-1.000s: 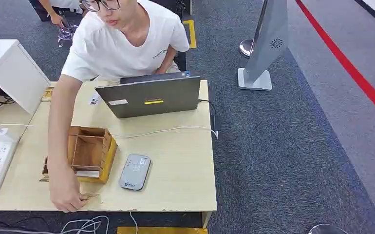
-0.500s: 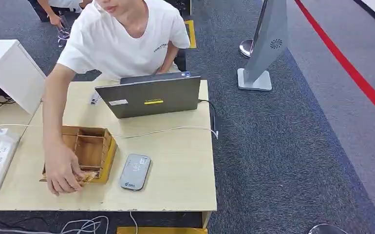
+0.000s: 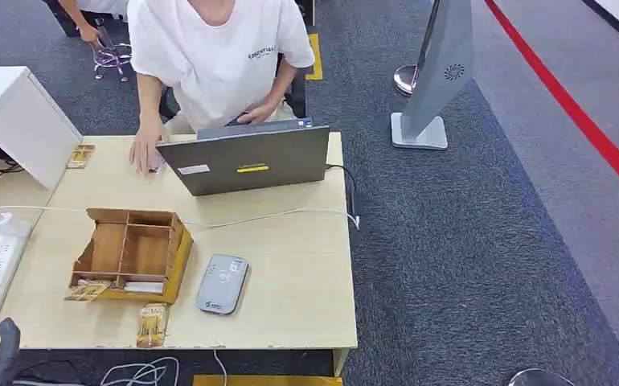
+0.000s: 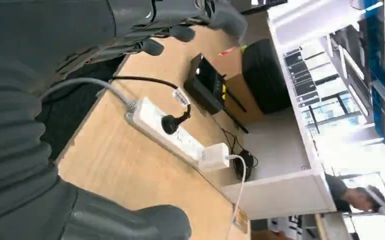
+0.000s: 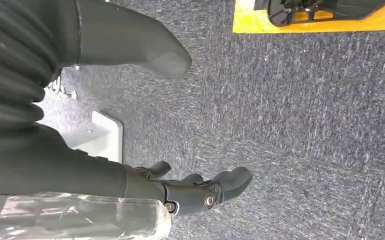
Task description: Pass the card to the sensor for recognition and then transmit it.
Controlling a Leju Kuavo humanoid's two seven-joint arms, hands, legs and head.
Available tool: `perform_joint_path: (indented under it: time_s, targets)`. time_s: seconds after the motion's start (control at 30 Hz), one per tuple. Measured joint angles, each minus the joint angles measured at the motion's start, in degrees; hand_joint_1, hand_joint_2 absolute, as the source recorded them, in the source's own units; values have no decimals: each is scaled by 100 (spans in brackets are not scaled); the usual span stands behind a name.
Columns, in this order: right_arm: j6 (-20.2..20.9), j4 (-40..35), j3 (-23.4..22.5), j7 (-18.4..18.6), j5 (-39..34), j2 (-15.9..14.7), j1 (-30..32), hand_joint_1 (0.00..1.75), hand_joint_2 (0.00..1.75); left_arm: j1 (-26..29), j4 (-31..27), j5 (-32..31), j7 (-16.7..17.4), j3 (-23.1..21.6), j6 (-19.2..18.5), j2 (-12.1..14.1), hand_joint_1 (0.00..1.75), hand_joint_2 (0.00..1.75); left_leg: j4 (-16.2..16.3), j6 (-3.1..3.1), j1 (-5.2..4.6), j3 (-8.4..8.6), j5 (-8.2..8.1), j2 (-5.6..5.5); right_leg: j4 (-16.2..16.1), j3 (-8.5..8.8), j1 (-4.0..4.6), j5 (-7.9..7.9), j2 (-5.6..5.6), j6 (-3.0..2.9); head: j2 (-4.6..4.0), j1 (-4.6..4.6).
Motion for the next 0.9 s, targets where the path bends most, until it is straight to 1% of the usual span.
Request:
perform_joint_path:
  time_s: [0.23, 0.37, 0.5, 0.63, 0.9]
  targets:
    - [83, 18, 31, 105, 250, 0, -20, 0, 175, -448, -231, -1109, 153, -632, 519, 68, 0, 175, 1, 3, 0, -2, 3, 0, 0, 3, 0, 4, -3, 3, 0, 0]
    - [125, 26, 57, 156, 392, 0, -34, 0, 175, -779, -242, -1782, 379, -977, 798, 190, 0, 175, 1, 1, 0, -1, 4, 0, 0, 3, 0, 6, -3, 3, 0, 0]
    - [155, 26, 74, 169, 483, 0, -38, 0, 175, -1035, -216, -2221, 586, -1190, 952, 321, 0, 175, 2, 0, 0, 1, 5, 7, 0, 0, 0, 9, 3, -1, 0, -4]
    - [225, 37, 100, 184, 619, 0, -59, 0, 175, -1499, 40, -2933, 966, -1489, 1164, 542, 0, 175, 3, 5, 0, -2, 10, 6, 1, 0, 0, 13, -1, -1, 0, 0]
    - [310, 50, 192, 249, 822, 0, -63, 0, 175, -2290, 564, -4046, 1583, -2003, 1509, 940, 0, 175, 3, 8, 0, -3, 13, 9, 1, -2, 0, 21, 4, 0, 0, -2]
